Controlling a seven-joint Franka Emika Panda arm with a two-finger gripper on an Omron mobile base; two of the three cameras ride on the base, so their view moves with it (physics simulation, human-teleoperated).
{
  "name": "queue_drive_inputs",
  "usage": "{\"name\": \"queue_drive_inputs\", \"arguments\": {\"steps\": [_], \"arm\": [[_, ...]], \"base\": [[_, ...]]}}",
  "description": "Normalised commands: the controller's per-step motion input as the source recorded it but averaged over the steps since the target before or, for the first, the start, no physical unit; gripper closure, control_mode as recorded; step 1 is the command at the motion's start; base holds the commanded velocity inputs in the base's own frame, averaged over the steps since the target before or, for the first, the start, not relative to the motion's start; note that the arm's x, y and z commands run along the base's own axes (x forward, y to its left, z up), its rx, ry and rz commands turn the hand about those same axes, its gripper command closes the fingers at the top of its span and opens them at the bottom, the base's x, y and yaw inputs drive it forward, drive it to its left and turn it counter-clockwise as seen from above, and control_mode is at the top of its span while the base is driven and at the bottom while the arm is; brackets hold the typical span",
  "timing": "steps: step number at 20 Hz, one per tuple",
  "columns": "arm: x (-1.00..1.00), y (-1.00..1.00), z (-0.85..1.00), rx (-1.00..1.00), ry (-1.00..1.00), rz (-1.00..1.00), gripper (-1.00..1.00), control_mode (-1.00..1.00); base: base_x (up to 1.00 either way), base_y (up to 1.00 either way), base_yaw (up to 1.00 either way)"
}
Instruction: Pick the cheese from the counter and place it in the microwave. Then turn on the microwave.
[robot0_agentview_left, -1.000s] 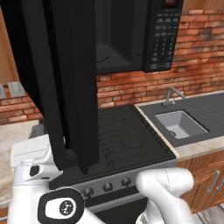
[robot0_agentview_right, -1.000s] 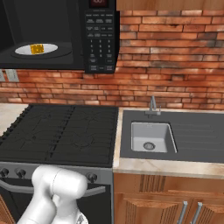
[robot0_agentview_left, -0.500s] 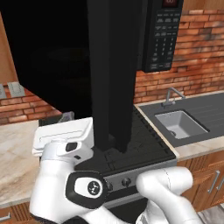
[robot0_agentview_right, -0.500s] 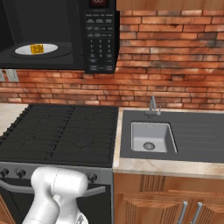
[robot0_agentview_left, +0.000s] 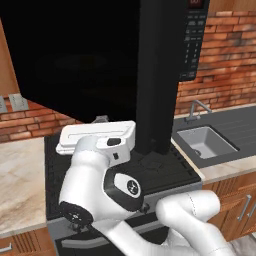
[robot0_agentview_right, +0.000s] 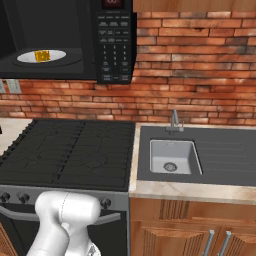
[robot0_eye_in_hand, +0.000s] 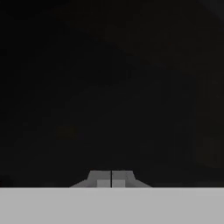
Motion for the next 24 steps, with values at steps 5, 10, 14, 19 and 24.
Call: {"name": "queue_drive_inputs", "arguments": {"steps": [5,10,14,19,24], "arm": [[0.00,-0.61,0.30,0.19,0.11,0.02,1.00,-1.00],[0.14,-0.55,0.34,0.11,0.02,0.00,1.00,-1.00],[0.34,-0.52,0.35,0.09,0.02,0.00,1.00,-1.00],[0.56,-0.47,0.24,0.06,0.01,0.03,1.00,-1.00],[0.65,-0.32,0.08,0.01,0.00,0.08,1.00,-1.00]], "base": [[0.00,0.00,0.00],[0.00,0.00,0.00],[0.00,0.00,0.00],[0.00,0.00,0.00],[0.00,0.00,0.00]]}}
